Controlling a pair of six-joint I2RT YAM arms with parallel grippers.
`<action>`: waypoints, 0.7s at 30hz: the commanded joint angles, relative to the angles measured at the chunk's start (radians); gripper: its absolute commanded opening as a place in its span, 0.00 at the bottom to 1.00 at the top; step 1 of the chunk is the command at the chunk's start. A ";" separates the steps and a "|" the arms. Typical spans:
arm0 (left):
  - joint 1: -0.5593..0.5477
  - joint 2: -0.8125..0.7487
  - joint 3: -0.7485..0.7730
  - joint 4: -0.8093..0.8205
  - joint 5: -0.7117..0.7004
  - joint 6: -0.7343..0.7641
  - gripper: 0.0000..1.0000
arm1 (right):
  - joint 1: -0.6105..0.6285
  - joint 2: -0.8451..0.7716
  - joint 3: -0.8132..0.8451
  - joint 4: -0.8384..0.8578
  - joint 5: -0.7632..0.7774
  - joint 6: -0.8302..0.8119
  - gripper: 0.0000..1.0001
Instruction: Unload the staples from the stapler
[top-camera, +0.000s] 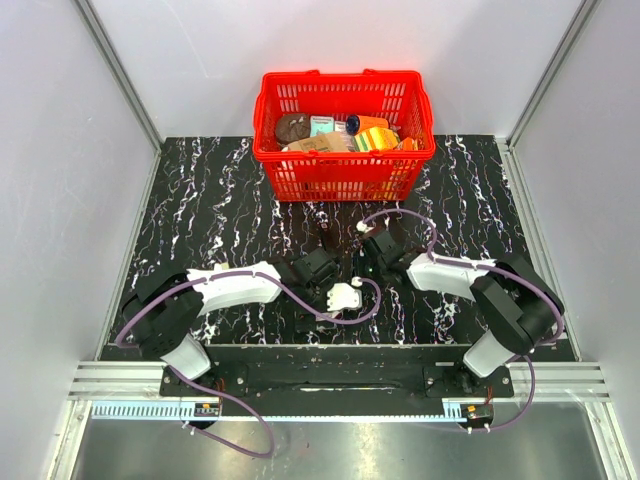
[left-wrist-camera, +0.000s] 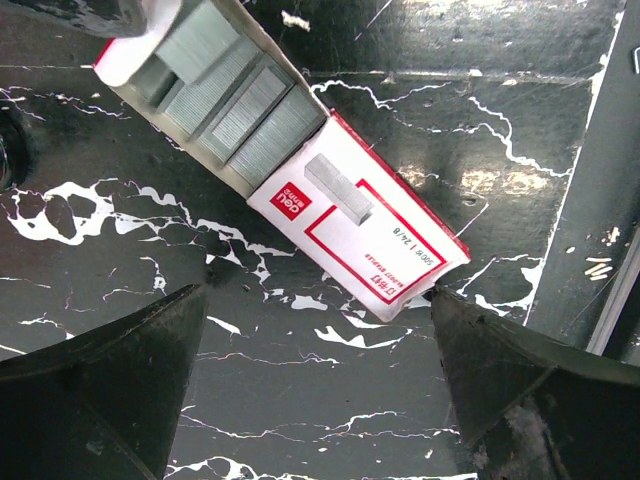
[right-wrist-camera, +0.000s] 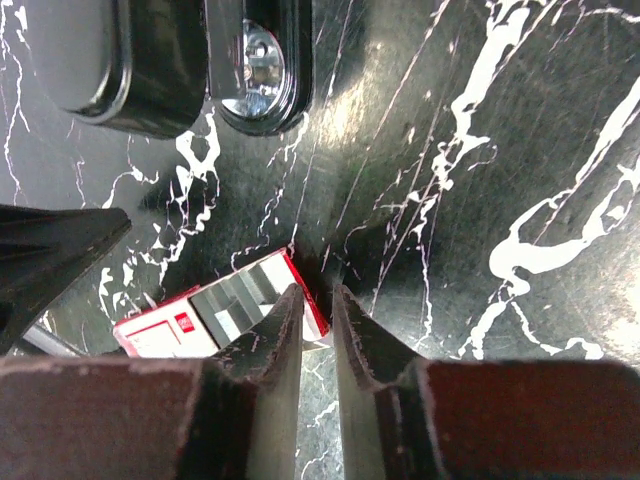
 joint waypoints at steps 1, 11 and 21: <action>-0.003 0.027 -0.009 0.043 -0.052 0.014 0.98 | -0.006 0.007 -0.019 0.045 0.003 -0.007 0.23; -0.003 0.071 0.023 0.069 -0.098 0.004 0.97 | -0.007 -0.011 -0.082 0.113 -0.052 0.055 0.22; 0.009 0.125 0.054 0.097 -0.147 -0.022 0.97 | -0.003 -0.080 -0.150 0.157 -0.090 0.088 0.22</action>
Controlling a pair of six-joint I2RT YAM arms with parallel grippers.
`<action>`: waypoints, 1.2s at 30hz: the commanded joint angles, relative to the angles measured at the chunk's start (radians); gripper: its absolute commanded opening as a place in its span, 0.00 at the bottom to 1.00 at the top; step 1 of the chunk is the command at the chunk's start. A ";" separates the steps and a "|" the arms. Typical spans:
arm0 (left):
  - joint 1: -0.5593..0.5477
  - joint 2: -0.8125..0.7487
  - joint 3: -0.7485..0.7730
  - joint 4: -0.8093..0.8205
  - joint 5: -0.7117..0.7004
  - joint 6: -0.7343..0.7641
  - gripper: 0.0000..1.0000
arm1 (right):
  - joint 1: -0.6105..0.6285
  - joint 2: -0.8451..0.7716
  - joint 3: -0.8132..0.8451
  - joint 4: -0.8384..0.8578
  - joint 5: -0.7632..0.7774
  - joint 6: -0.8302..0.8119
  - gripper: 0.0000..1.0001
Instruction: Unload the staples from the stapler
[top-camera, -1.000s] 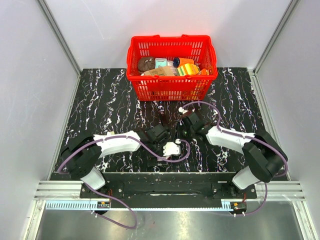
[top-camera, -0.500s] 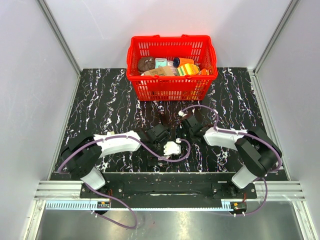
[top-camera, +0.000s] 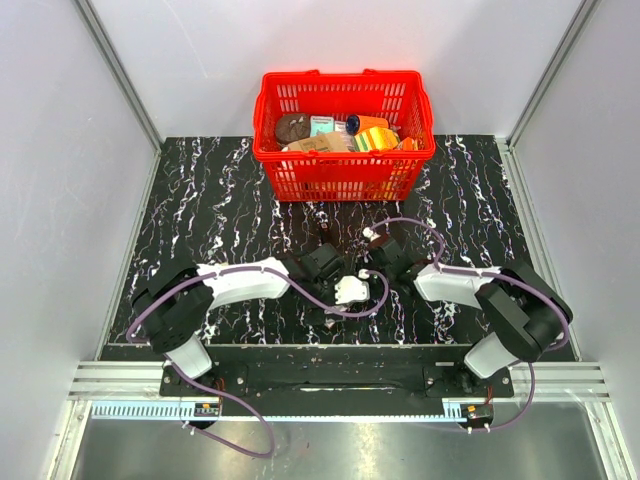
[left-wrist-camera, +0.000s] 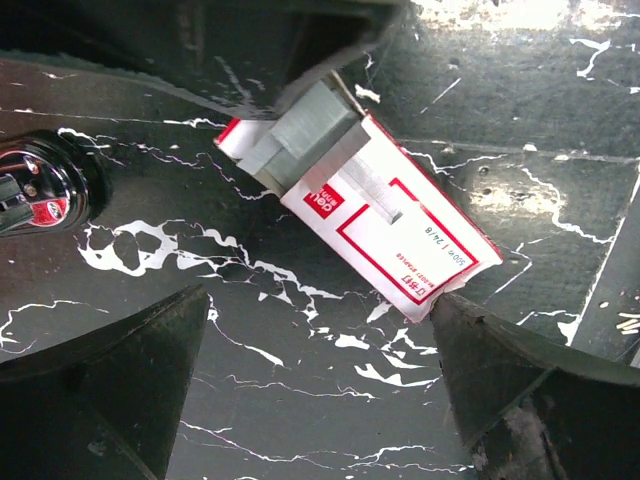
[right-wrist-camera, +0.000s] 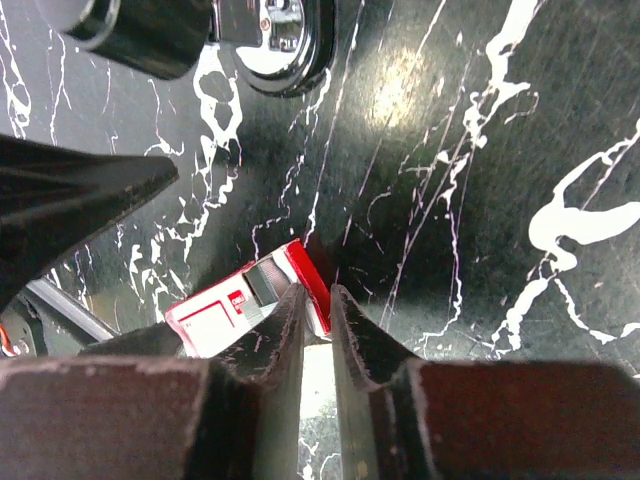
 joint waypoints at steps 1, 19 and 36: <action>0.012 0.068 -0.002 0.056 -0.115 0.001 0.97 | 0.002 -0.039 -0.038 0.001 -0.026 0.016 0.22; 0.074 0.135 0.118 0.058 -0.062 -0.059 0.98 | 0.104 -0.064 -0.041 0.007 0.017 0.098 0.29; 0.259 -0.092 0.167 -0.146 0.205 -0.073 0.99 | 0.072 -0.250 0.051 -0.252 0.234 0.043 0.88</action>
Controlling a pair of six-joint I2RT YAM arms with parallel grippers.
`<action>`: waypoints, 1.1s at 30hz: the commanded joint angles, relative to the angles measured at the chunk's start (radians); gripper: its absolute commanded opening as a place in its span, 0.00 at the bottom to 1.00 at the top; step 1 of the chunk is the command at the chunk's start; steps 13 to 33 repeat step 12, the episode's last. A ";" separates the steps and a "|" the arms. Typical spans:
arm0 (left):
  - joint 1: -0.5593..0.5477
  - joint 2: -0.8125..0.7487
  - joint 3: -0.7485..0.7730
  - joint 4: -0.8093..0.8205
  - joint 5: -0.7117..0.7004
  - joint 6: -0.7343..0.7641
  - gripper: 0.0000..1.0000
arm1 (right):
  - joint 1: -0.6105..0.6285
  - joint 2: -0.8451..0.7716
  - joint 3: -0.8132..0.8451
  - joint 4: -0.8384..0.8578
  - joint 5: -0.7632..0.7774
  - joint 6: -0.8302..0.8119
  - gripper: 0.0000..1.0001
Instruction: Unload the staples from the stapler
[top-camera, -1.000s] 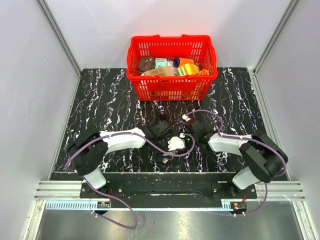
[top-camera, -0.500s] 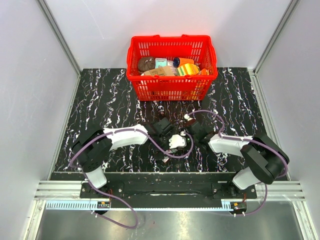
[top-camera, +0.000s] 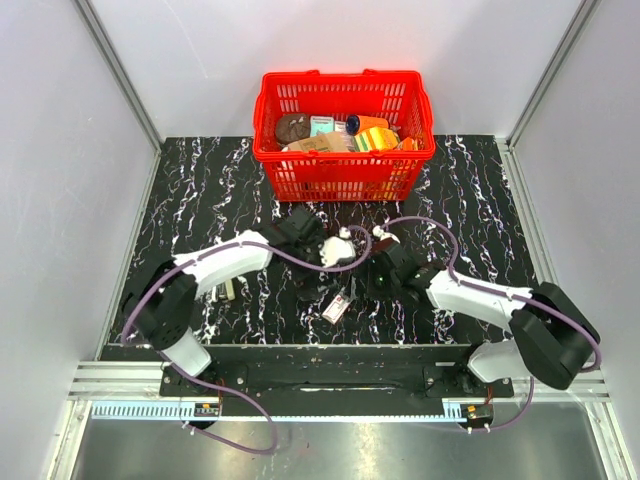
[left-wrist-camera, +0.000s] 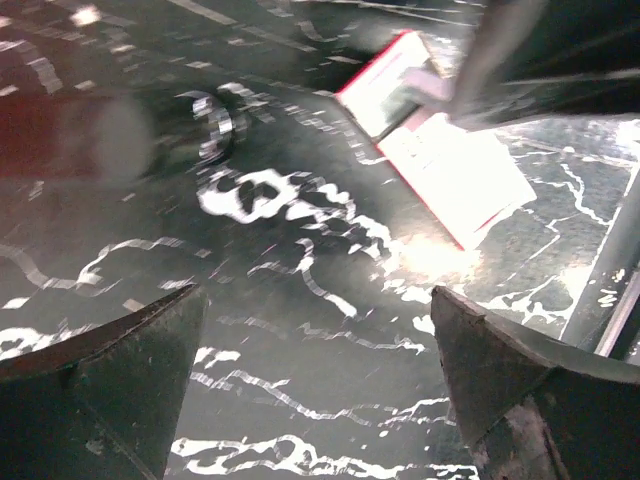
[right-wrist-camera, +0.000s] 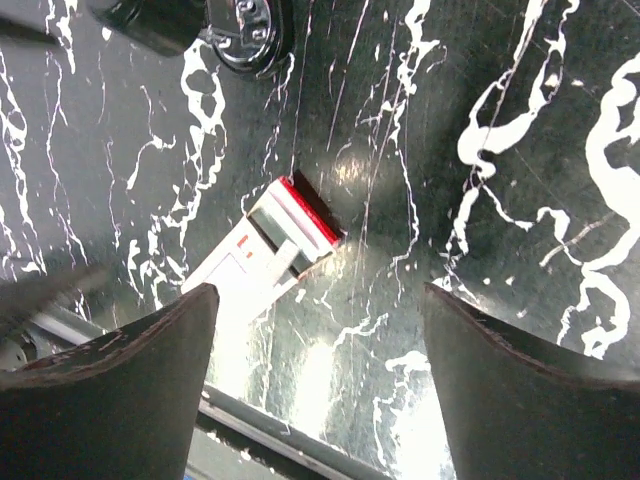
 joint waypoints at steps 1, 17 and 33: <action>0.062 -0.096 0.042 -0.041 0.004 -0.084 0.99 | 0.009 -0.097 0.064 -0.093 0.055 -0.044 0.90; 0.132 -0.117 0.142 -0.089 0.026 -0.170 0.99 | 0.005 -0.165 0.222 -0.253 0.107 -0.109 0.99; 0.132 -0.117 0.142 -0.089 0.026 -0.170 0.99 | 0.005 -0.165 0.222 -0.253 0.107 -0.109 0.99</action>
